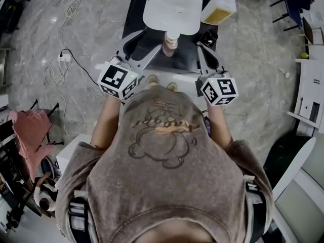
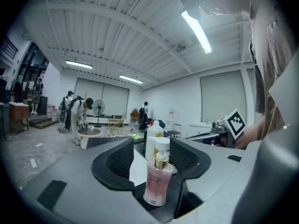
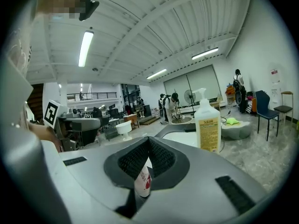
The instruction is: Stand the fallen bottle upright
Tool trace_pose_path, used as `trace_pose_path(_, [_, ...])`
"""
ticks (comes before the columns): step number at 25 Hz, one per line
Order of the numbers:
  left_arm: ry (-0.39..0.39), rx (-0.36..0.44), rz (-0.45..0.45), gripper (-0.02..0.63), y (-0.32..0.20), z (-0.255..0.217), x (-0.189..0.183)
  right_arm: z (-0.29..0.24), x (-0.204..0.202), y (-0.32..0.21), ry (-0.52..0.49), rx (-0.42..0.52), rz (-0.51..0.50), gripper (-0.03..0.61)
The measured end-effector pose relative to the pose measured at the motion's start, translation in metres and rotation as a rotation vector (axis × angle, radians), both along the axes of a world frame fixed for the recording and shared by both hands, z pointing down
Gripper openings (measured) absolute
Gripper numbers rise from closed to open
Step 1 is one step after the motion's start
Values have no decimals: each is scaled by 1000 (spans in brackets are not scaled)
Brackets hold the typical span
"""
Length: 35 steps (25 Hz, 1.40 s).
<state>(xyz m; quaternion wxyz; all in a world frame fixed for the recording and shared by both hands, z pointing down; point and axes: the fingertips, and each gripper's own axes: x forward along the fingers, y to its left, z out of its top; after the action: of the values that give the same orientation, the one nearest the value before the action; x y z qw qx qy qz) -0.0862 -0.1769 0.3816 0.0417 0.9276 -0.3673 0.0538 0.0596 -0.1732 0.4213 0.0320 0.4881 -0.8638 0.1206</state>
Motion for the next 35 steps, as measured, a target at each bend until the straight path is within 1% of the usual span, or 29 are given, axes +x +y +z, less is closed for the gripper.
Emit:
trace_pose_path(3, [18,5,-52,235,-1,7,-8,-3,-1,2,25,21,7,-3])
trace_pose_path(5, [13,12,-89,225,-3,14,-13,-2,-2,3,32,28,11,-3])
trace_pose_path(10, [40,-11,-158,104,-6,30,-24,2,-1,5,29,36,15,-3])
trace_pose_path(13, [36,-34,-179,61,-8,42,-28,6,-2,5,35,35,15,-3])
trace_pose_path(17, [32,-67,-200,26,-10,54,-32,11,-4,6,47,29,11,-3])
trace_pose_path(26, [13,-120,-214,18,-21,83,-28,30,-6,0,60,13,13,-3])
trace_pose_path(35, [19,-125,-213,18,-24,78,-28,29,1,-3,54,10,33,-3])
